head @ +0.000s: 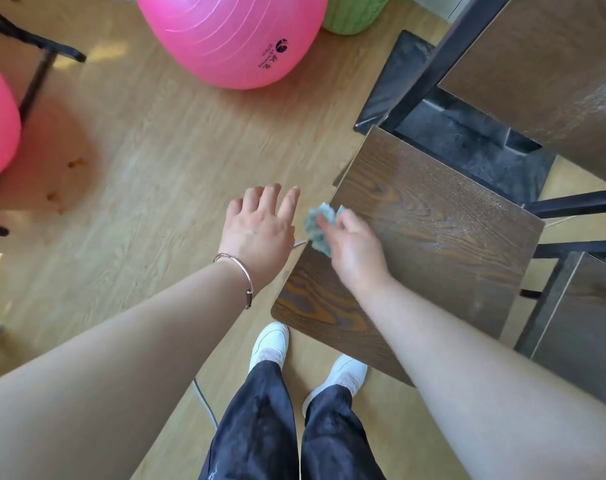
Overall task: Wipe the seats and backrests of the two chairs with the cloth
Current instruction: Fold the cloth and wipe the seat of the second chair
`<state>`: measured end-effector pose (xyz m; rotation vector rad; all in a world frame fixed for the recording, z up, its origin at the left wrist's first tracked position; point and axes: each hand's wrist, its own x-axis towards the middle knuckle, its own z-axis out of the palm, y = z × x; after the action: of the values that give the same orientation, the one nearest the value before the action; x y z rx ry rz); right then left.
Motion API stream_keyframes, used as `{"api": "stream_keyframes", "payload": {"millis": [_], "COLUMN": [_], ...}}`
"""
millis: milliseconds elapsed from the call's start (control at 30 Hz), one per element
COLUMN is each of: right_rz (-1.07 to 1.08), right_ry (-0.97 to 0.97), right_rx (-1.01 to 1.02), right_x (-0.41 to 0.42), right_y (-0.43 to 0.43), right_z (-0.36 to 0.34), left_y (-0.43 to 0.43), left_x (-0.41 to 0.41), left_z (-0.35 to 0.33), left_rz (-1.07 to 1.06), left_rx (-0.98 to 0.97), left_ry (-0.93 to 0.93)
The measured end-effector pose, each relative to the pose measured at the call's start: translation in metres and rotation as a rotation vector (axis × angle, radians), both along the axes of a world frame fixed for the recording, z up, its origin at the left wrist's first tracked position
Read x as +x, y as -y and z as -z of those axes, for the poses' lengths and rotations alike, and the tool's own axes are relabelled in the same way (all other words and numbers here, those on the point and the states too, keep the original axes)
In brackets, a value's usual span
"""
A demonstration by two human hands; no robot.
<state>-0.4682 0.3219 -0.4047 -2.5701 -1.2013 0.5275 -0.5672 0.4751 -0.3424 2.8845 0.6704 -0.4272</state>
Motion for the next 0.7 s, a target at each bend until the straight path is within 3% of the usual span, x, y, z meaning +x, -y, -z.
{"api": "stream_keyframes", "payload": {"millis": [200, 267, 433, 533, 700], "right_rz": [-0.096, -0.178, -0.367, -0.184, 0.384], "right_ry": [-0.179, -0.136, -0.175, 0.064, 0.058], "right_rx": [0.059, 0.085, 0.038, 0.026, 0.107], "right_x": [-0.089, -0.108, -0.097, -0.015, 0.135], "right_y": [0.044, 0.058, 0.065, 0.050, 0.027], "right_z": [-0.005, 0.000, -0.018, -0.031, -0.040], "left_y": [0.004, 0.007, 0.010, 0.012, 0.021], "left_x": [-0.002, -0.002, 0.003, 0.015, 0.038], "left_z": [-0.006, -0.007, -0.009, -0.007, -0.001], "left_rz": [-0.028, -0.024, -0.073, -0.106, -0.098], "left_rx": [0.034, 0.027, 0.029, 0.005, 0.004], "left_ry": [-0.002, 0.002, 0.009, 0.028, 0.053]}}
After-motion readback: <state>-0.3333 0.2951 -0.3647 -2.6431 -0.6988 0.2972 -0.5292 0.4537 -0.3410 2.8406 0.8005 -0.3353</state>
